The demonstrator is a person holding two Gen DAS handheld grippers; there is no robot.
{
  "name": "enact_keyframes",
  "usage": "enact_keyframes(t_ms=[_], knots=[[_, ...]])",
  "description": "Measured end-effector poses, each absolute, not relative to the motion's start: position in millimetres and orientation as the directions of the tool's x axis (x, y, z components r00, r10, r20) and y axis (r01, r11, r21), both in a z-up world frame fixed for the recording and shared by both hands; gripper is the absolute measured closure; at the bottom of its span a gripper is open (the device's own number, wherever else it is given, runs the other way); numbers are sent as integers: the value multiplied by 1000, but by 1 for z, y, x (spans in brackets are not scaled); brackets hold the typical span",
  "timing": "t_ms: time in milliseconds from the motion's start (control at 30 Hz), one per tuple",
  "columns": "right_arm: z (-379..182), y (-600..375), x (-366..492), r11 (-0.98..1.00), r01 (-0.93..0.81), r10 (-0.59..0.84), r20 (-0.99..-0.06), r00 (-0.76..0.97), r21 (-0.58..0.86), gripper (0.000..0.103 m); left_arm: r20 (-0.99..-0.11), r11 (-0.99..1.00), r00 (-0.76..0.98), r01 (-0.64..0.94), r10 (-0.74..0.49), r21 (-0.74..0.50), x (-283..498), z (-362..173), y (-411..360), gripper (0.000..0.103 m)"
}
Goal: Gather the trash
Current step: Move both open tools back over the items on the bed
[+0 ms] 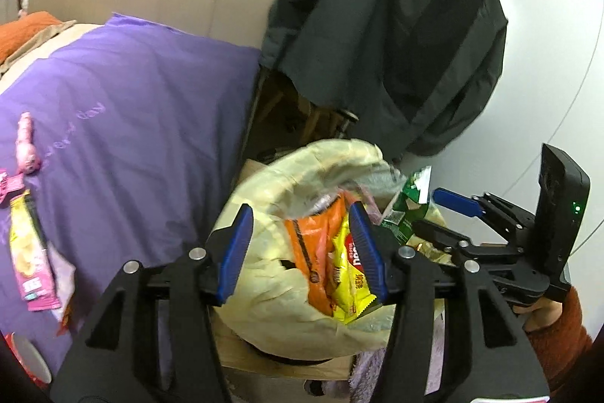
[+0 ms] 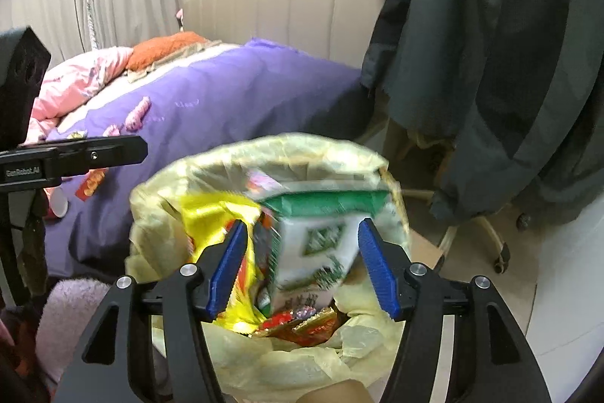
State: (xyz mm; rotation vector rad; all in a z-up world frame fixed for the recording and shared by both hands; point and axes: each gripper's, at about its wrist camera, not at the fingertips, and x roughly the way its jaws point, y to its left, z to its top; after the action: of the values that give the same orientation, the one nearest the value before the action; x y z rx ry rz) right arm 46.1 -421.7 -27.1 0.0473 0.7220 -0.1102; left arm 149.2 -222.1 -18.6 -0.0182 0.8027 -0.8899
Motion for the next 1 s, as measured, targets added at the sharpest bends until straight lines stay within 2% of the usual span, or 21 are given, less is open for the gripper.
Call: enact_keyframes(t_ms=[267,567,767,1000], knots=[[8,-383,45,1000,25,-22,-620,784,-5,45,-594,683,436,673,-676,-283,148,0,-166,52],[24,-305,72,993,-104,54,-601,797,-49,45,-591,802,582,561,-559,-206,173,9,-41,52],[18,-261,103,988,-152,113,-624,773,-10,47,-574,884,674,380,-466,-273,203,2,69,52],[1,-208,134,979,-205,146,-664,733,-12,47,-582,912,713,216,-391,-348,229,-25,154,49]])
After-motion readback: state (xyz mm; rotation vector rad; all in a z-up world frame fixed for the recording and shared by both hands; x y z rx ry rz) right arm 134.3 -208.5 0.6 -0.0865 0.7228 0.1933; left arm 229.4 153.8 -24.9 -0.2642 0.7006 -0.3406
